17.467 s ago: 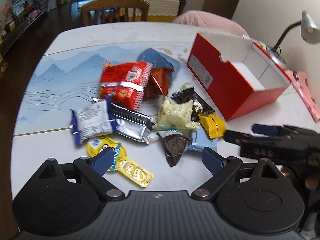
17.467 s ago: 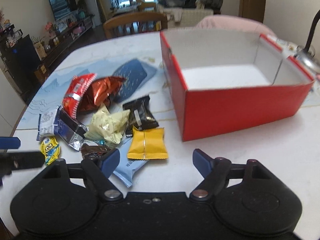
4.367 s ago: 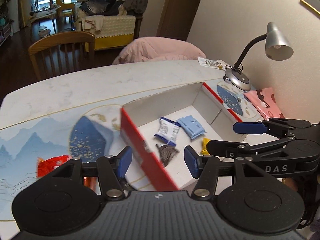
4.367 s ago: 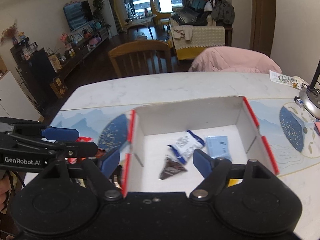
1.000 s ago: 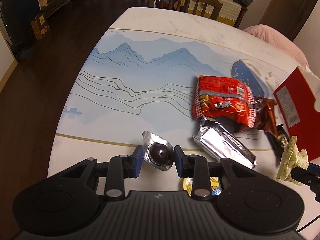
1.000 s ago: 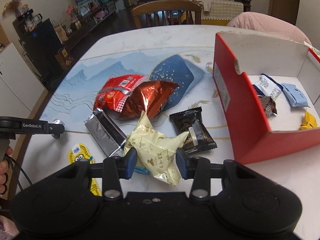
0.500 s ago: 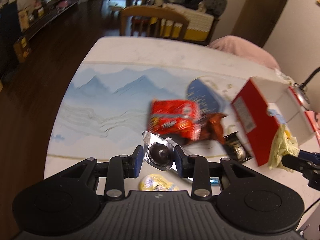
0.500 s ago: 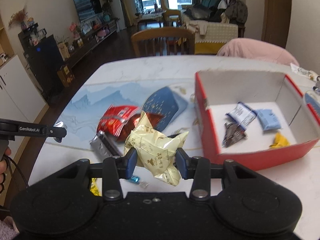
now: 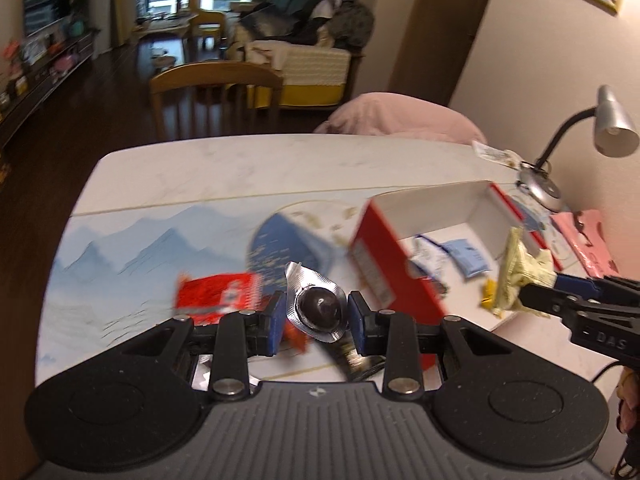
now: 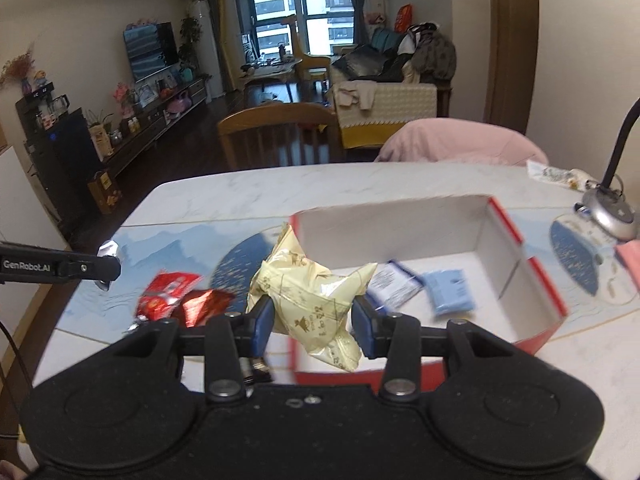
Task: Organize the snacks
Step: 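Carry both held snacks over the red box and lower them inside, then open both grippers to drop the snacks into the box, then move both tools back over the snack pile, then grasp the yellow Minion packet with the left gripper while the right grasps the black chocolate bar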
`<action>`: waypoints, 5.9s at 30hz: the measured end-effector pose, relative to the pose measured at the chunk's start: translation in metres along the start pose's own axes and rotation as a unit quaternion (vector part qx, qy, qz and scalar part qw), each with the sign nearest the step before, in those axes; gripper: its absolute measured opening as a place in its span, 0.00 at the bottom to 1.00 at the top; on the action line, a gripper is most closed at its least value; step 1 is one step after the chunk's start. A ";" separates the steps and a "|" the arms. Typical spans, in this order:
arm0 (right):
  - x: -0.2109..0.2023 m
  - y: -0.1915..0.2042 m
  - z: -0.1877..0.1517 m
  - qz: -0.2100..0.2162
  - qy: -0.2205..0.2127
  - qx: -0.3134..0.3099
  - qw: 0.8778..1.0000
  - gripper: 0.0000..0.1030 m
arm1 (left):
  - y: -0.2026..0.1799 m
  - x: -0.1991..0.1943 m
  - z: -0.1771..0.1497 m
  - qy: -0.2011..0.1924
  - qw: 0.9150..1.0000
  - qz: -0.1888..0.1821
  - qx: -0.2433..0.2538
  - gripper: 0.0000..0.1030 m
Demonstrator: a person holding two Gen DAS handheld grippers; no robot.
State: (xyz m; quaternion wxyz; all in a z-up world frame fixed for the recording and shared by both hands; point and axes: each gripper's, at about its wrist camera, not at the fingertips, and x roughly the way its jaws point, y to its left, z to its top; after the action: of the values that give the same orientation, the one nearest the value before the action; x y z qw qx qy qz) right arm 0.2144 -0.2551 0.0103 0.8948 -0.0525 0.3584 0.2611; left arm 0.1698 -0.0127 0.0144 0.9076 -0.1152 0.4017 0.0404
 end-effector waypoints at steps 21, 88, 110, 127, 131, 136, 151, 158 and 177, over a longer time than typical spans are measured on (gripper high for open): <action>0.055 -0.142 0.022 -0.017 0.059 -0.013 0.998 0.40 | -0.156 0.111 0.044 0.065 0.995 -0.012 0.071 0.32; 0.063 -0.129 0.045 0.024 0.105 -0.022 0.994 0.70 | -0.155 0.147 0.067 0.125 0.990 -0.030 0.059 0.45; -0.001 -0.008 0.030 0.069 0.016 0.005 0.998 0.95 | -0.043 0.007 0.034 -0.005 0.997 -0.049 0.057 0.67; 0.023 0.087 -0.013 0.094 0.028 -0.016 0.995 1.00 | 0.071 -0.027 -0.025 -0.018 1.000 -0.014 -0.002 0.80; 0.037 0.101 -0.026 0.081 0.040 -0.035 0.995 1.00 | 0.099 -0.016 -0.046 0.009 0.999 0.024 -0.047 0.80; 0.063 0.109 -0.037 0.072 0.070 -0.049 0.994 0.99 | 0.123 0.004 -0.069 0.055 0.992 0.057 -0.102 0.80; 0.128 0.132 -0.047 0.065 0.145 -0.129 0.979 0.86 | 0.135 0.037 -0.111 0.109 0.965 0.125 -0.205 0.80; 0.154 0.140 -0.055 0.055 0.183 -0.179 0.965 0.75 | 0.129 0.053 -0.122 0.126 0.952 0.149 -0.236 0.80; 0.192 0.131 -0.052 0.017 0.205 -0.244 0.948 0.62 | 0.102 0.082 -0.135 0.140 0.933 0.201 -0.265 0.80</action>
State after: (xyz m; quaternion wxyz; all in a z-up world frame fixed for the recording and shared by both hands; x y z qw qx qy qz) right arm 0.2331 -0.0747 -0.1444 0.7571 -0.3159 0.4605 0.3391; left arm 0.1106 0.0525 -0.1522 0.7516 -0.2726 0.5145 0.3101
